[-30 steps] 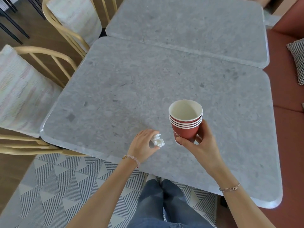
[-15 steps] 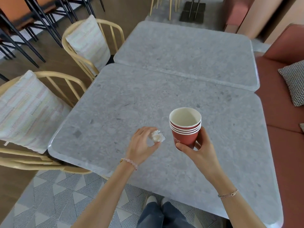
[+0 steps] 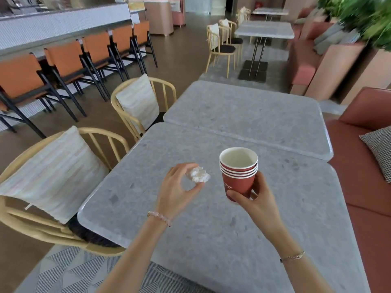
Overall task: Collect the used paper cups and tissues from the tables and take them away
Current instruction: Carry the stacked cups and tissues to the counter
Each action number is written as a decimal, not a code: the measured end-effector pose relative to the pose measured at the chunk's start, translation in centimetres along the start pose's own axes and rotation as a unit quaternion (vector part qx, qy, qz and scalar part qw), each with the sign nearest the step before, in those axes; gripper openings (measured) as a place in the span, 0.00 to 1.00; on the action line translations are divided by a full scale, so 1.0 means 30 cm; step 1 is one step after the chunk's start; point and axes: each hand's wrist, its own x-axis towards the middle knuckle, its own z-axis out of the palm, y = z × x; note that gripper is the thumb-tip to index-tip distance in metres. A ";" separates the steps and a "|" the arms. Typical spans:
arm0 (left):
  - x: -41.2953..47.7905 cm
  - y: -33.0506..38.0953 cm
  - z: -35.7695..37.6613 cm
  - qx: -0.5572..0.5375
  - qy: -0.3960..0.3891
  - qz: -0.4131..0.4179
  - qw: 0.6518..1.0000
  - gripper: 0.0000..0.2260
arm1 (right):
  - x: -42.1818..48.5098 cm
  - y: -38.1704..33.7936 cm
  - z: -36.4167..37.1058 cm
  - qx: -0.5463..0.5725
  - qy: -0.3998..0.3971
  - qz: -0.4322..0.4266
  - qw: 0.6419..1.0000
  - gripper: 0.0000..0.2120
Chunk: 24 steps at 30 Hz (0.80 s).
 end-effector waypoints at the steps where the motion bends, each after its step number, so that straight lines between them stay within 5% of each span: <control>1: 0.002 0.007 -0.012 0.002 0.003 -0.001 1.000 0.16 | 0.003 -0.008 0.004 -0.002 -0.002 -0.003 1.000 0.29; 14: -0.001 0.085 -0.165 0.013 0.066 0.011 0.998 0.16 | 0.017 -0.083 0.075 0.014 -0.036 -0.060 0.997 0.29; 24: -0.112 0.143 -0.285 0.094 0.136 -0.068 0.984 0.16 | 0.018 -0.117 0.160 0.044 -0.151 -0.086 0.984 0.29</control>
